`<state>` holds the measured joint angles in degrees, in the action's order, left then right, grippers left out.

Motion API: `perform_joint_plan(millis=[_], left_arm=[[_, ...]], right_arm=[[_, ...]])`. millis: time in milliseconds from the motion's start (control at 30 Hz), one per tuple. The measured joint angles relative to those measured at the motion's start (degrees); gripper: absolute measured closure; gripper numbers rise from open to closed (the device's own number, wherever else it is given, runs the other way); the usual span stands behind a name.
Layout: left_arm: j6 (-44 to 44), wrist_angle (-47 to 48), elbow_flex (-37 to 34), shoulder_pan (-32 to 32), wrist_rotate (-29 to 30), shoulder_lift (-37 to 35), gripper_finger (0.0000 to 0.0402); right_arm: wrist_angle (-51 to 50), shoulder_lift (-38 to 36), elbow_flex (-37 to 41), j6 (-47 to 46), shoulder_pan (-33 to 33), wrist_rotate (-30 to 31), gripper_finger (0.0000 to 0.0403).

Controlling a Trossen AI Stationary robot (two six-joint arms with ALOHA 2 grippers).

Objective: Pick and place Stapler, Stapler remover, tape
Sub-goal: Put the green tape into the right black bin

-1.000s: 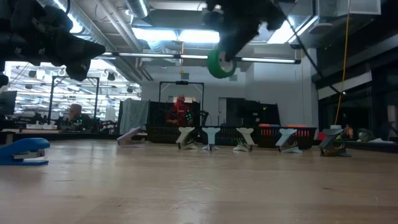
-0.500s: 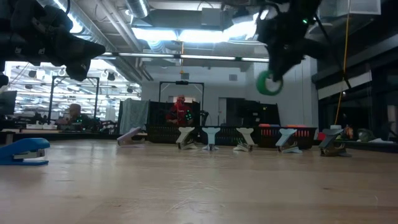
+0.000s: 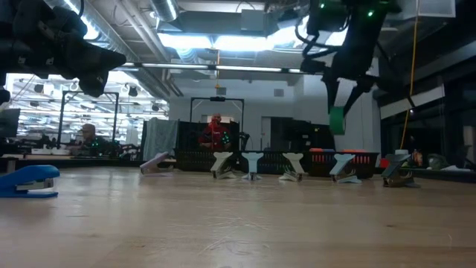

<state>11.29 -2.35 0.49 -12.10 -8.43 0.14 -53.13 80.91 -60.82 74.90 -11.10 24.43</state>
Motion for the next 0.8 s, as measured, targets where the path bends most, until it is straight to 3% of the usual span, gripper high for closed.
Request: perform_joint_plan(millis=[300, 800], left_arm=[[0.0, 0.0, 0.0, 0.0, 0.0, 0.0, 0.0393], [0.0, 0.0, 0.0, 0.0, 0.0, 0.0, 0.0393]], right_arm=[[3.4, 4.2, 0.0, 15.6, -5.2, 0.0, 0.0279], [5.0, 8.6, 0.0, 20.1, -8.6, -2.7, 0.0269]])
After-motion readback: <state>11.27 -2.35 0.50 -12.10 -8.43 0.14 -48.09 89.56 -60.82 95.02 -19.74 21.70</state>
